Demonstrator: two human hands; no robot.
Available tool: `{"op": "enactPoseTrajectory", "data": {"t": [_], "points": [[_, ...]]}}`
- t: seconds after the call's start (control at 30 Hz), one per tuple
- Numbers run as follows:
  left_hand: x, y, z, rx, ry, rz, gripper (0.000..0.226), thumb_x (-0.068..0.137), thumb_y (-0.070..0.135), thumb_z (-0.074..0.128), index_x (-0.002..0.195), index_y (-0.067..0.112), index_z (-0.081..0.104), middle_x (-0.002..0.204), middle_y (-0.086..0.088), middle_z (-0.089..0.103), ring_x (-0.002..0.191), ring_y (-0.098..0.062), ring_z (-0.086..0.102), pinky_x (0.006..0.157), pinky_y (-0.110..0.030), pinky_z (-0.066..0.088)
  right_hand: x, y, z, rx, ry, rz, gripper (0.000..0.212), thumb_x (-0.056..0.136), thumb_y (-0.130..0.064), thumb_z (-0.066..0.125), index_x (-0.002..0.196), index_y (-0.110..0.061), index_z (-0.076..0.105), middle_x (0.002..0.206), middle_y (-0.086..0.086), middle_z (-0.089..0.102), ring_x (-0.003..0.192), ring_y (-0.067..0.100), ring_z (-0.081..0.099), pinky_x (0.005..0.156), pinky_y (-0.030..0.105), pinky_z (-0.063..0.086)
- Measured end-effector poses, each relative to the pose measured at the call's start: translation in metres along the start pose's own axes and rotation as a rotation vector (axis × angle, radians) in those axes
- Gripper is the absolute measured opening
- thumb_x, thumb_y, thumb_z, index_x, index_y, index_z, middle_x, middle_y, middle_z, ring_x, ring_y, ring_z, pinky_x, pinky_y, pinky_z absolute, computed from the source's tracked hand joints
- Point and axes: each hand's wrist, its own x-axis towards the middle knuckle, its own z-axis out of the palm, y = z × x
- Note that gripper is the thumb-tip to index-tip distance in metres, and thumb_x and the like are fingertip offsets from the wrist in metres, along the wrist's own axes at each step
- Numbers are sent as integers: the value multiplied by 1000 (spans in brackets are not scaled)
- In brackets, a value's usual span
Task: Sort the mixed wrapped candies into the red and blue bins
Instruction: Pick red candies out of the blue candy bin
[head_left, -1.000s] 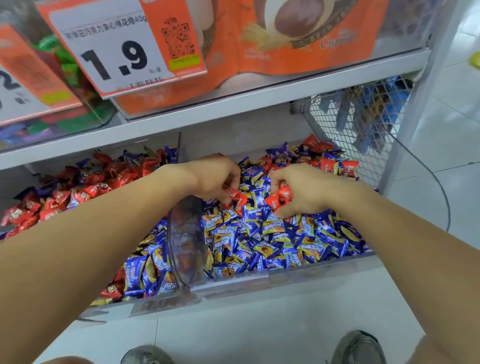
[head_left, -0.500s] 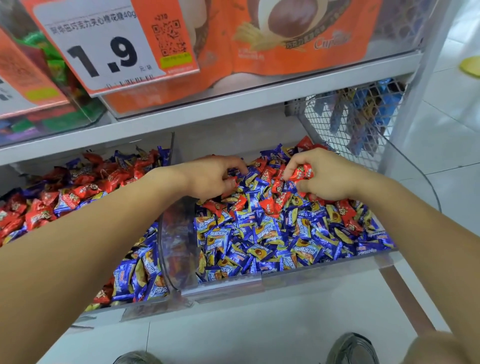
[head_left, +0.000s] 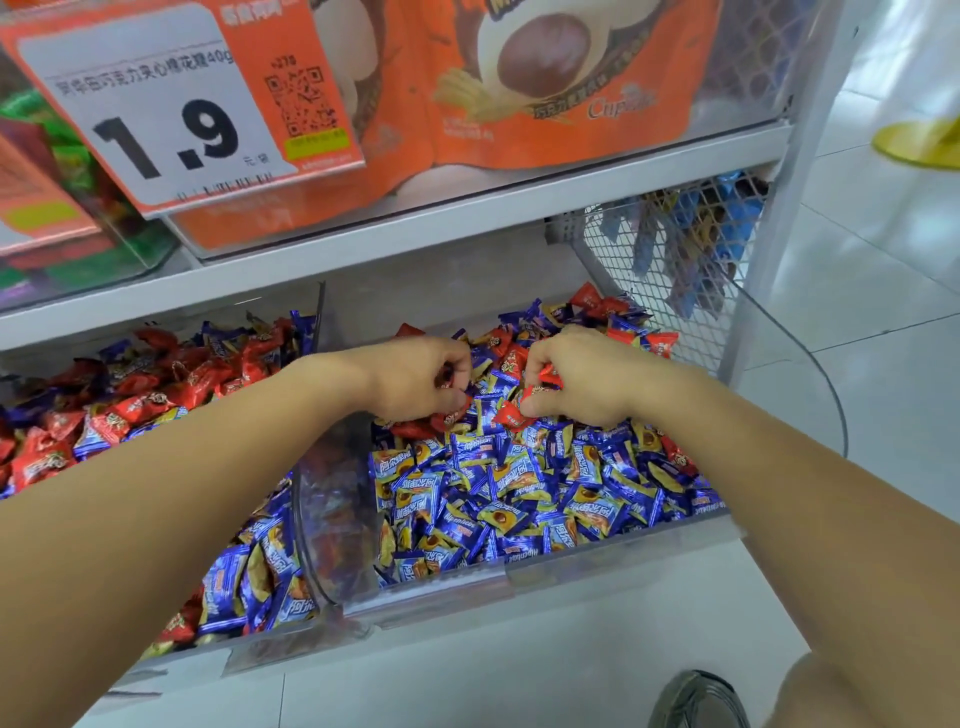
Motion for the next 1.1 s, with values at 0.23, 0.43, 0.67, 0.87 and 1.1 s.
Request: {"op": "enactPoseTrajectory", "data": {"t": [0.23, 0.43, 0.67, 0.87, 1.1], "points": [[-8, -4, -17, -98, 1, -38, 14, 89, 28, 72, 88, 19, 61, 75, 3, 69, 63, -13, 61, 64, -31, 53, -5, -15, -6, 86, 34, -64, 31, 87, -37, 75, 108, -25, 55, 96, -7, 52, 86, 17, 54, 62, 28, 39], [-17, 6, -23, 173, -219, -88, 25, 93, 22, 59, 116, 29, 69, 100, 14, 64, 83, -5, 56, 81, -23, 45, -2, -24, 9, -3, -67, -91, 50, 90, -23, 74, 136, -30, 55, 83, -10, 43, 72, 6, 49, 70, 28, 41], [-17, 3, -11, 389, -229, -108, 32, 86, 27, 71, 118, 22, 71, 100, 9, 63, 87, -13, 56, 76, -26, 46, 3, -32, 18, -146, 12, -125, 42, 82, -21, 82, 114, -16, 56, 87, -3, 54, 94, 24, 56, 62, 32, 45], [-13, -2, -5, 325, -161, -106, 21, 80, 35, 79, 92, 18, 74, 87, 3, 72, 81, -16, 64, 70, -29, 52, 5, -27, 22, -171, -14, -83, 41, 81, -41, 80, 105, -10, 66, 86, 4, 62, 89, 26, 61, 68, 36, 49], [-47, 22, -23, -351, 93, -4, 16, 93, 31, 63, 98, 16, 65, 72, 7, 69, 60, -5, 58, 60, -17, 46, 6, -9, 20, -18, -15, -91, 7, 90, -20, 66, 88, -16, 73, 93, 5, 74, 90, 26, 69, 81, 43, 58]]}}
